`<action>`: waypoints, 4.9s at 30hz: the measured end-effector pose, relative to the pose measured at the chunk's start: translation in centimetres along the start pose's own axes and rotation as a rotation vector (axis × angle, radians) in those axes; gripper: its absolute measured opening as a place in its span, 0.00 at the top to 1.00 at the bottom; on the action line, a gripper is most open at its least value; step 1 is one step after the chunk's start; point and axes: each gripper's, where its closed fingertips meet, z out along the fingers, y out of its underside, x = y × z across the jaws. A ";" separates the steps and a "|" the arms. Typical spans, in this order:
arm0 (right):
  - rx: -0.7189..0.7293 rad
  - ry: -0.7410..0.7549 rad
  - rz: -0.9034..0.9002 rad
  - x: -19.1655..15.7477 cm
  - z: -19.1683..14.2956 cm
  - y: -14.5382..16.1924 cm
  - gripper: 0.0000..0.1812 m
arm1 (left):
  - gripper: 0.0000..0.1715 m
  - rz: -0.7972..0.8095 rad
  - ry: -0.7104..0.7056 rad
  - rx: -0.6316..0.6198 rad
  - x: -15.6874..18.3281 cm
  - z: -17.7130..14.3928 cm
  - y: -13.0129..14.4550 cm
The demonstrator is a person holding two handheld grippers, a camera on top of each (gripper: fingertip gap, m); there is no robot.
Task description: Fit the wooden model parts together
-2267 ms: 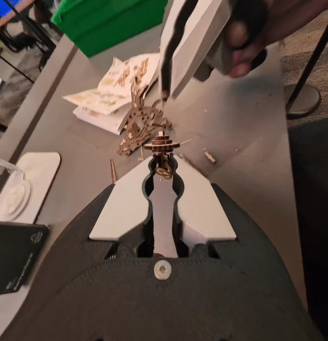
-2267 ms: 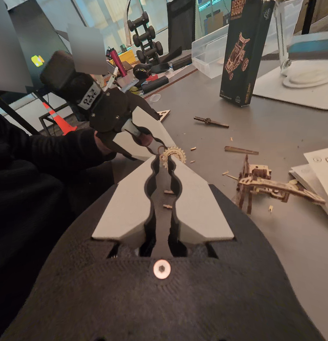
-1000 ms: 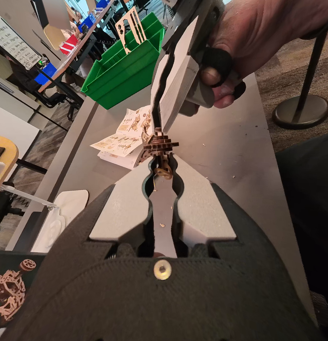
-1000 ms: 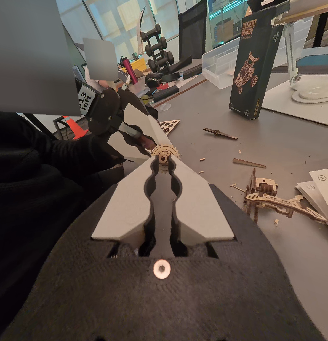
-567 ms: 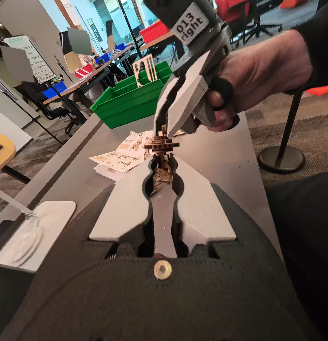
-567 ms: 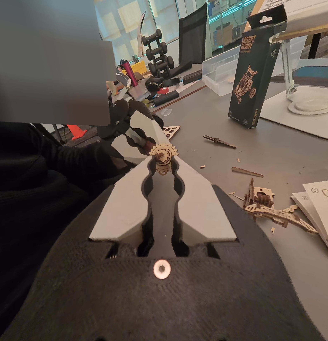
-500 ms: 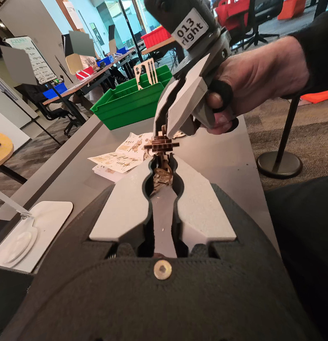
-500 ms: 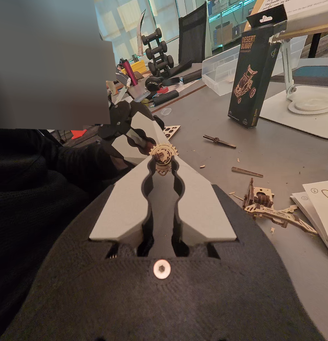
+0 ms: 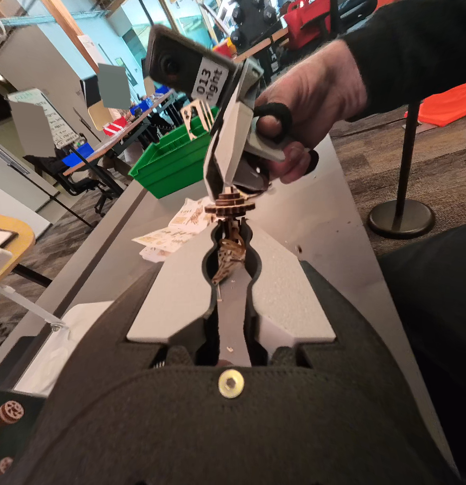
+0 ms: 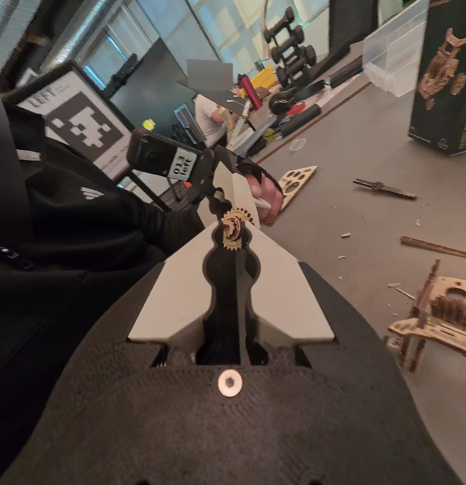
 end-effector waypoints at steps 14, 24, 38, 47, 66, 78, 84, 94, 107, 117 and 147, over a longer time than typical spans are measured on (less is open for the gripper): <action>-0.331 0.691 -0.208 6.7 -8.1 10.5 0.89 | 0.94 -0.174 -0.084 -0.159 -1.5 -1.2 6.2; -0.388 0.819 -0.259 12.2 -7.8 9.8 0.88 | 0.94 -0.172 -0.079 -0.194 -0.6 0.2 7.0; -0.418 0.753 -0.239 13.5 -6.8 10.0 0.97 | 0.93 -0.194 -0.071 -0.165 -0.8 0.5 7.3; -0.216 0.477 -0.413 4.7 -3.6 3.8 0.97 | 0.94 -0.262 0.005 -0.053 -0.1 0.8 5.5; -0.230 0.236 -0.518 2.3 0.6 2.7 0.97 | 0.94 -0.256 0.091 0.059 1.4 0.5 3.6; -0.212 0.172 -0.496 1.7 0.7 2.4 0.97 | 0.94 -0.291 0.134 0.116 1.6 0.1 2.8; -0.183 0.125 -0.450 1.2 1.0 2.5 0.97 | 0.94 -0.288 0.147 0.123 1.8 0.0 2.7; -0.314 0.173 -0.439 2.5 0.5 4.2 0.97 | 0.94 -0.187 0.117 -0.006 2.4 0.8 4.4; -0.518 0.332 -0.539 4.3 0.1 6.0 0.97 | 0.94 -0.116 0.086 -0.142 3.0 1.5 6.4; -0.632 0.484 -0.656 5.0 0.0 6.3 0.97 | 0.94 -0.104 0.069 -0.188 2.9 1.9 7.0; -0.438 0.529 -0.363 4.5 -2.7 8.4 0.96 | 0.93 0.019 0.182 -0.661 4.5 2.2 9.7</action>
